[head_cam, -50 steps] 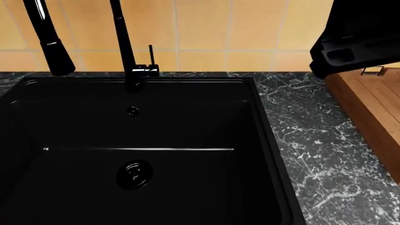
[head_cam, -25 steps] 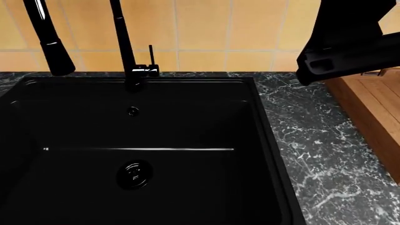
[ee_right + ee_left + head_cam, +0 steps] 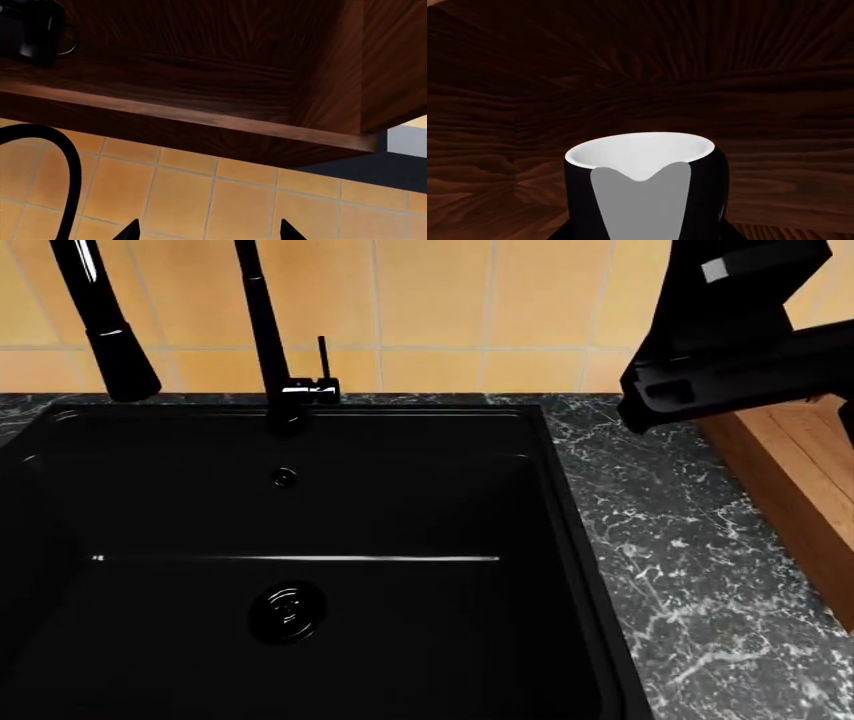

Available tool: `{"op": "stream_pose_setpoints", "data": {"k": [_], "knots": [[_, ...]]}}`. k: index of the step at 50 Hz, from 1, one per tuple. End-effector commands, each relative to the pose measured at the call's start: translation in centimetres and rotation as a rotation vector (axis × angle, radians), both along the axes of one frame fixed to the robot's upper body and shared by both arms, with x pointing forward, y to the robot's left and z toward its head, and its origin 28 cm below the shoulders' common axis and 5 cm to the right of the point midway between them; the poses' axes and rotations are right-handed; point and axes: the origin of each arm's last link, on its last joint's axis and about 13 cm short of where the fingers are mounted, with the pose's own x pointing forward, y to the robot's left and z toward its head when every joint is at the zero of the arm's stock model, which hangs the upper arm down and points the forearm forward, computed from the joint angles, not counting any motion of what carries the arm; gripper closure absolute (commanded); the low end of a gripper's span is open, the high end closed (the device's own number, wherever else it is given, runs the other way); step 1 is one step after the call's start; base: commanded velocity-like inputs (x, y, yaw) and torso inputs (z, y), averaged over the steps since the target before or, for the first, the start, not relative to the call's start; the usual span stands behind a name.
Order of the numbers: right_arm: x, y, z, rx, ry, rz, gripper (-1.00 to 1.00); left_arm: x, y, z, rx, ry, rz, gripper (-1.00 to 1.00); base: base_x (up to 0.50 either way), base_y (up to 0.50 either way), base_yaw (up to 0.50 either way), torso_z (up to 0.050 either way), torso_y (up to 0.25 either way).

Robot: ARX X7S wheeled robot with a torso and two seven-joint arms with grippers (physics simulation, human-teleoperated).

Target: Pick the kettle from the counter and place it on the tray. Then pick the mug from the cabinet and place it on the tray. Then close the cabinet doors.

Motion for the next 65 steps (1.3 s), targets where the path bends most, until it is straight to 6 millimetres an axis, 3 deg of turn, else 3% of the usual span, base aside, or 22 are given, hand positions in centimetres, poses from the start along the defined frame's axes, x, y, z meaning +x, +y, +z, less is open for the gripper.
{"op": "stream_pose_setpoints", "data": {"k": [1,21,25,29,31,32,34,39,43,47,54,65], "knots": [[-0.4,0.1,0.1,0.000,-0.006,0.003,-1.00,-4.1,-0.1,2.1,0.019,-0.161,-0.017,1.00,0.00,0.00,0.00,0.000,0.000],[-0.5,0.0,-0.4,0.001,0.005,-0.007,-1.00,-7.6,-0.2,2.4,0.020,-0.216,-0.170,1.00,-0.34,0.00,0.00,0.000,0.000],[-0.7,-0.1,-0.6,0.011,-0.001,0.008,-1.00,-9.5,-0.7,2.0,0.027,-0.232,-0.274,1.00,-0.26,0.00,0.00,0.000,0.000],[-0.6,-0.3,-1.0,0.025,-0.001,0.007,-1.00,-10.8,-0.9,-2.0,0.023,-0.242,-0.381,1.00,0.00,0.00,0.00,0.000,0.000],[-0.5,-0.3,-1.1,0.026,0.003,0.004,-1.00,-10.4,-0.6,-3.0,0.024,-0.252,-0.418,1.00,0.00,0.00,0.00,0.000,0.000],[-0.5,-0.3,-1.2,0.027,0.004,0.002,-1.00,-10.2,3.2,-3.9,-0.055,-0.265,-0.288,1.00,0.00,0.00,0.00,0.000,0.000],[-0.5,-0.3,-1.3,0.029,0.005,0.000,-1.00,-9.6,5.2,-5.3,-0.137,-0.260,-0.184,1.00,0.00,0.00,0.00,0.000,0.000],[-0.3,-0.4,-1.7,0.033,0.017,-0.007,-1.00,-8.9,1.4,-9.4,-0.140,-0.296,-0.115,1.00,0.00,0.00,0.00,0.000,0.000],[-0.2,-0.5,-2.0,0.037,0.025,-0.008,-1.00,-10.5,-1.8,-14.3,-0.184,-0.249,-0.134,1.00,0.00,0.00,0.00,0.000,0.000],[-0.1,-0.5,-2.0,0.039,0.028,-0.009,-1.00,-13.3,-2.9,-19.2,0.026,-0.047,-0.644,1.00,0.00,0.00,0.00,0.000,0.000],[0.1,-0.7,-2.1,0.045,0.032,-0.013,-1.00,-12.5,-3.8,-22.1,0.047,0.034,-0.685,1.00,0.00,0.00,0.00,0.000,0.000],[0.3,-0.9,-2.1,0.081,0.052,0.001,-1.00,-11.8,-4.4,-24.1,0.055,0.107,-0.707,1.00,0.00,-0.19,0.00,0.000,0.000]]}}
